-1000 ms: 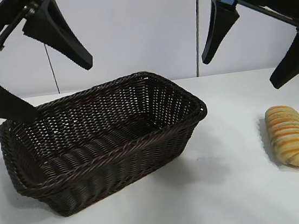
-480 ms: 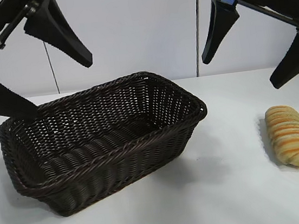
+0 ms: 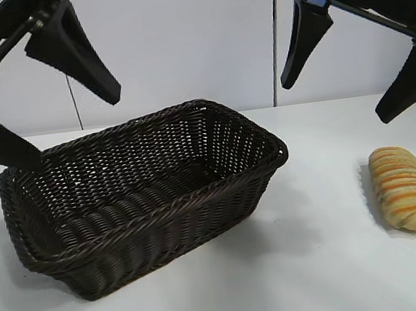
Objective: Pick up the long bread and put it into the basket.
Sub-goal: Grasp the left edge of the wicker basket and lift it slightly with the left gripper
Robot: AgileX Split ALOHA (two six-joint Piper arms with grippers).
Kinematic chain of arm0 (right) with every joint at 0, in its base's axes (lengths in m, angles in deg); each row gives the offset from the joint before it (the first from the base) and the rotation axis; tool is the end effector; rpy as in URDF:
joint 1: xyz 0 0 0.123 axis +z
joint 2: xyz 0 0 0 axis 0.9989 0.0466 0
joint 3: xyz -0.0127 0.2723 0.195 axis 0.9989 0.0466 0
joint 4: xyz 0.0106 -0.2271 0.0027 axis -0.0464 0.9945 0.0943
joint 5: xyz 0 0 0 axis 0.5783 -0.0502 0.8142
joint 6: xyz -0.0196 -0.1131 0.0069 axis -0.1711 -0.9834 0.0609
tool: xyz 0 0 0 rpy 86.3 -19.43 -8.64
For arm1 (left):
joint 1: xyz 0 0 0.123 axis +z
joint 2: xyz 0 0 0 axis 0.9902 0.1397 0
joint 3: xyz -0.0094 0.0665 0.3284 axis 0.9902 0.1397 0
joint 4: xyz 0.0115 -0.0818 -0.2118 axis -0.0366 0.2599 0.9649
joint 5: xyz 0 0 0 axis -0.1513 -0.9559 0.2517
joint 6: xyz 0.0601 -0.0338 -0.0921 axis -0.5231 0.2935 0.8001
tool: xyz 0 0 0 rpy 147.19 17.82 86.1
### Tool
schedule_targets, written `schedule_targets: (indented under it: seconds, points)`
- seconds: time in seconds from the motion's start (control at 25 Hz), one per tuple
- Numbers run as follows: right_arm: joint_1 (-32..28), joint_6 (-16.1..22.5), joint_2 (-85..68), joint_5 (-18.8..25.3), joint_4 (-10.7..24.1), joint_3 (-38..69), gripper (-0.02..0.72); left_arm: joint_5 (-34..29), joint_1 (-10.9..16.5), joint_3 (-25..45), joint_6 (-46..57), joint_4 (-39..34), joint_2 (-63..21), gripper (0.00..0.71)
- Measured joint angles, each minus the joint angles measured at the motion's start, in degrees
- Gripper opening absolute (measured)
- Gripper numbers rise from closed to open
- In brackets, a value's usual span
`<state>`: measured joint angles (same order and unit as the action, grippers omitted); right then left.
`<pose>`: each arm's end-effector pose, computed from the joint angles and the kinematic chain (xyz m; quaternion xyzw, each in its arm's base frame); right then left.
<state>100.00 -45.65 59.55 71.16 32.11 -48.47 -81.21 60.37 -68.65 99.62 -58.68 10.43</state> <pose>0.2754 0.0996 0.3133 0.0547 0.9708 0.2037 0.1145 0.2341 -0.1176 0.3130 -0.0079 0.9751 -0.1690 0.1434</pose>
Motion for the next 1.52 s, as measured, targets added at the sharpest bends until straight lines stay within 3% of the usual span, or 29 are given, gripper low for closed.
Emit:
schedule_targets:
  seconds: [0.24,1.24,1.52]
  points:
    - [0.00,0.00,0.00,0.00,-0.12,0.00,0.695,0.13,0.00,0.00,7.00,-7.85,0.00,0.694]
    - [0.00,-0.39,0.00,2.01,-1.70,0.00,0.695,4.04,0.00,0.00,9.12,-6.88,11.19,0.693]
    - [0.00,-0.43,0.00,2.13,1.64,0.00,0.695,4.80,0.00,0.00,9.28,-6.45,13.10,0.692]
